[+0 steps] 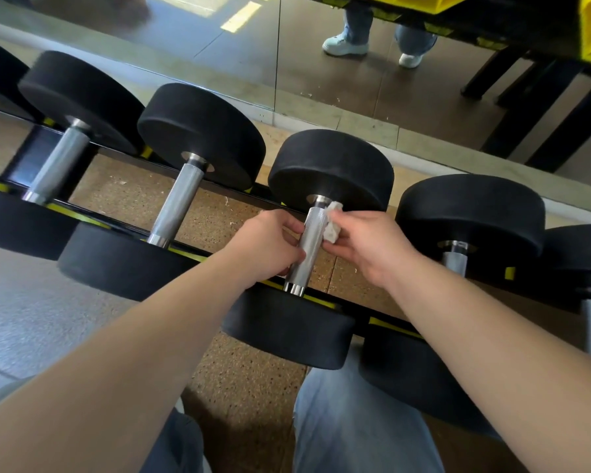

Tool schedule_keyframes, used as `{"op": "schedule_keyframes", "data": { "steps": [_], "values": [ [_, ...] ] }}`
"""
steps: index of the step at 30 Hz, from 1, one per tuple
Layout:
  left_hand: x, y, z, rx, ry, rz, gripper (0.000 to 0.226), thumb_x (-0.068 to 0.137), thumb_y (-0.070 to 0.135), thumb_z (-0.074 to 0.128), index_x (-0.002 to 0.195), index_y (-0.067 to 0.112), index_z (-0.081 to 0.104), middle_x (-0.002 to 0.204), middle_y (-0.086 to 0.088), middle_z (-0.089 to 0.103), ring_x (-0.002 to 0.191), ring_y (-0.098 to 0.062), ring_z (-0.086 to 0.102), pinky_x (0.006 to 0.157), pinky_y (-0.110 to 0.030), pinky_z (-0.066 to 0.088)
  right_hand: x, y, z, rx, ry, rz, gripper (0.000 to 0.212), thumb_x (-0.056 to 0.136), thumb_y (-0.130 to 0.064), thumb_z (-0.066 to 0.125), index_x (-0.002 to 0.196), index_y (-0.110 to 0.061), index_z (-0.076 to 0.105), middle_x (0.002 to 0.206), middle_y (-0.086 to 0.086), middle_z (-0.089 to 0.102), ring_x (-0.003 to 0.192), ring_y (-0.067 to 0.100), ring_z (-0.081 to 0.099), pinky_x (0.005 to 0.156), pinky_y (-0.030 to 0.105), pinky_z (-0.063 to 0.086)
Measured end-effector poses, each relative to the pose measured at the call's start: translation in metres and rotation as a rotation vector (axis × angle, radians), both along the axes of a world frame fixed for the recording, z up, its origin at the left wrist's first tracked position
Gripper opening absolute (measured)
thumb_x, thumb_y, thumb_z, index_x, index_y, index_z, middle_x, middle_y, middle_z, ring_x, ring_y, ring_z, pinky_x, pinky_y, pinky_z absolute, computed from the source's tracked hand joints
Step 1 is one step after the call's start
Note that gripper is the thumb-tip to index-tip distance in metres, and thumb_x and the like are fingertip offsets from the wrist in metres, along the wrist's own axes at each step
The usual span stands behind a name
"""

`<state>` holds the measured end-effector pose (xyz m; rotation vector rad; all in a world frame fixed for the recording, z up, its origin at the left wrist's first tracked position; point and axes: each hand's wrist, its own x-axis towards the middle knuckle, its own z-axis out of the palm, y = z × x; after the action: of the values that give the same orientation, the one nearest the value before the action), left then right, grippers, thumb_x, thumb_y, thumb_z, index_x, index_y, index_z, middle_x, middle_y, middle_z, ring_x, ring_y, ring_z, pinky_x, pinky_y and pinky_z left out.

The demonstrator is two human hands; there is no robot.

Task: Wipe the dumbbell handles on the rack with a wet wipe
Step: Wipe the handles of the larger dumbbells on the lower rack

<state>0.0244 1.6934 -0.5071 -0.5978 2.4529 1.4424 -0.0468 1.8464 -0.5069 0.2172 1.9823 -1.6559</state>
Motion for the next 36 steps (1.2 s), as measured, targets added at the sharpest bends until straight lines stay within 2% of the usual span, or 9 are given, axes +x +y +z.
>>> {"op": "schedule_keyframes", "data": {
  "steps": [3, 6, 10, 14, 20, 26, 30, 33, 36],
  "values": [
    [-0.001, -0.001, -0.002, 0.019, -0.002, 0.013, 0.032, 0.084, 0.009, 0.078, 0.105, 0.028, 0.063, 0.096, 0.001, 0.074, 0.082, -0.015, 0.073, 0.071, -0.036, 0.065, 0.023, 0.007, 0.001, 0.251, 0.049, 0.240, 0.015, 0.098, -0.020, 0.068, 0.092, -0.010, 0.077, 0.086, 0.008, 0.079, 0.079, 0.021, 0.078, 0.080, 0.041, 0.065],
    [-0.002, 0.000, -0.001, 0.054, -0.019, 0.033, 0.032, 0.083, 0.005, 0.079, 0.101, 0.028, 0.064, 0.096, -0.001, 0.073, 0.085, -0.018, 0.073, 0.074, -0.040, 0.065, 0.037, 0.007, 0.002, 0.326, -0.119, 0.362, 0.009, 0.091, 0.004, 0.068, 0.092, -0.004, 0.073, 0.089, 0.014, 0.076, 0.077, 0.021, 0.077, 0.070, 0.032, 0.064],
    [-0.002, 0.001, 0.000, 0.047, -0.021, 0.028, 0.034, 0.082, 0.006, 0.079, 0.106, 0.027, 0.065, 0.096, 0.001, 0.073, 0.084, -0.015, 0.073, 0.073, -0.038, 0.065, 0.016, -0.004, 0.000, 0.123, -0.222, 0.105, 0.022, 0.091, 0.015, 0.057, 0.106, 0.004, 0.068, 0.101, 0.018, 0.075, 0.083, 0.028, 0.077, 0.069, 0.039, 0.065],
    [0.000, 0.000, 0.001, 0.045, -0.024, 0.023, 0.036, 0.083, 0.009, 0.078, 0.110, 0.027, 0.065, 0.096, 0.003, 0.074, 0.085, -0.013, 0.073, 0.074, -0.036, 0.065, -0.005, -0.012, 0.003, -0.025, -0.162, -0.107, 0.031, 0.092, 0.015, 0.048, 0.110, 0.000, 0.067, 0.109, 0.019, 0.074, 0.100, 0.031, 0.075, 0.086, 0.043, 0.063],
    [-0.002, 0.004, 0.005, 0.007, -0.039, 0.035, 0.028, 0.082, 0.016, 0.072, 0.103, 0.033, 0.064, 0.106, 0.003, 0.067, 0.094, -0.017, 0.065, 0.079, -0.037, 0.059, 0.014, 0.000, 0.001, 0.136, -0.436, 0.365, 0.052, 0.087, 0.017, 0.033, 0.122, -0.004, 0.065, 0.113, 0.018, 0.072, 0.105, 0.031, 0.070, 0.090, 0.043, 0.059],
    [-0.006, 0.006, 0.011, 0.036, -0.084, 0.061, 0.032, 0.093, 0.011, 0.055, 0.121, 0.026, 0.061, 0.109, 0.001, 0.062, 0.083, -0.017, 0.060, 0.072, -0.031, 0.053, -0.010, -0.010, -0.007, -0.259, -0.366, -0.088, 0.080, 0.062, 0.024, 0.026, 0.128, 0.000, 0.063, 0.127, 0.021, 0.067, 0.113, 0.037, 0.068, 0.080, 0.046, 0.062],
    [-0.006, 0.005, 0.011, 0.022, -0.108, 0.089, 0.050, 0.093, 0.013, 0.053, 0.141, 0.027, 0.053, 0.130, -0.003, 0.059, 0.114, -0.025, 0.060, 0.100, -0.044, 0.054, 0.002, -0.004, -0.011, -0.066, -0.357, 0.162, 0.049, 0.092, 0.014, 0.035, 0.123, -0.006, 0.067, 0.113, 0.016, 0.075, 0.103, 0.027, 0.073, 0.087, 0.042, 0.061],
    [-0.008, 0.003, 0.010, 0.021, -0.141, 0.077, 0.058, 0.091, 0.008, 0.051, 0.145, 0.028, 0.050, 0.132, -0.004, 0.059, 0.112, -0.025, 0.062, 0.099, -0.045, 0.056, 0.018, 0.003, -0.007, 0.071, -0.389, 0.421, 0.040, 0.097, 0.009, 0.040, 0.123, -0.007, 0.065, 0.095, 0.012, 0.075, 0.089, 0.023, 0.073, 0.089, 0.038, 0.061],
    [-0.009, 0.002, 0.010, 0.050, -0.180, 0.079, 0.054, 0.093, 0.007, 0.050, 0.144, 0.027, 0.052, 0.129, -0.006, 0.058, 0.107, -0.023, 0.063, 0.095, -0.044, 0.058, 0.013, -0.002, -0.004, 0.001, -0.358, 0.270, 0.048, 0.089, 0.016, 0.033, 0.118, -0.003, 0.066, 0.107, 0.018, 0.074, 0.100, 0.031, 0.073, 0.092, 0.046, 0.060]
  ]
}}
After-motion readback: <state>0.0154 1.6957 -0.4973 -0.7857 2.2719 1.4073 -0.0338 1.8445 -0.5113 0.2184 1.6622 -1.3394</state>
